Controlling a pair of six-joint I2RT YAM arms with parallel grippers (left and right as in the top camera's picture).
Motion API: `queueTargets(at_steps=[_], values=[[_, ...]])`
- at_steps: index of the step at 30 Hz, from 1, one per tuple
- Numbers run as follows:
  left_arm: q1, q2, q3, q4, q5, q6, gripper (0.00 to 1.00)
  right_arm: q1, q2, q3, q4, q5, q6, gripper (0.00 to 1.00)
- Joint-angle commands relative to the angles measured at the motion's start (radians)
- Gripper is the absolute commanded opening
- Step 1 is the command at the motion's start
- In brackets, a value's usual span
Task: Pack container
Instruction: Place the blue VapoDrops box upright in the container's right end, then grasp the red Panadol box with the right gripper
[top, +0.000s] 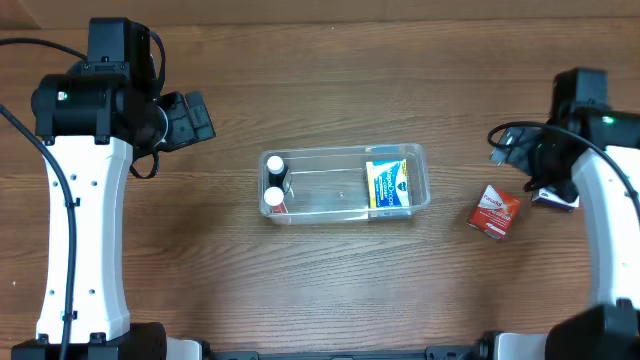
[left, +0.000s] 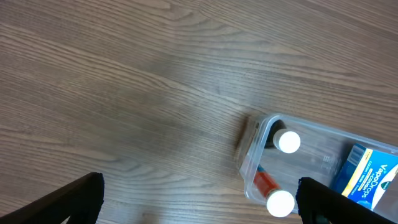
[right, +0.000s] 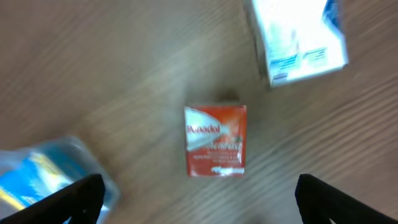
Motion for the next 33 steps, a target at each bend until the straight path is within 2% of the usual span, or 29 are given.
queueTargets(at_steps=[1,8,16,20,22,28,33], values=[[0.005,-0.007,0.012,0.002,0.008,0.019,1.0,-0.002,0.066,-0.13,0.07,-0.066,-0.057,1.0],[0.005,-0.007,0.012,0.001,0.008,0.019,1.0,-0.003,0.261,-0.203,0.144,-0.065,-0.053,1.0],[0.005,-0.007,0.011,0.001,0.008,0.019,1.0,-0.003,0.28,-0.236,0.183,-0.074,-0.053,0.99],[0.005,-0.007,0.011,0.0,0.008,0.02,1.0,-0.003,0.28,-0.236,0.183,-0.074,-0.053,0.9],[0.005,-0.007,0.011,0.0,0.008,0.02,1.0,-0.003,0.28,-0.236,0.183,-0.074,-0.053,0.82],[0.005,-0.007,0.011,0.0,0.008,0.02,1.0,-0.003,0.28,-0.236,0.183,-0.074,-0.053,0.8],[0.005,-0.007,0.011,0.0,0.008,0.019,1.0,-0.002,0.279,-0.224,0.179,-0.104,-0.053,0.66]])
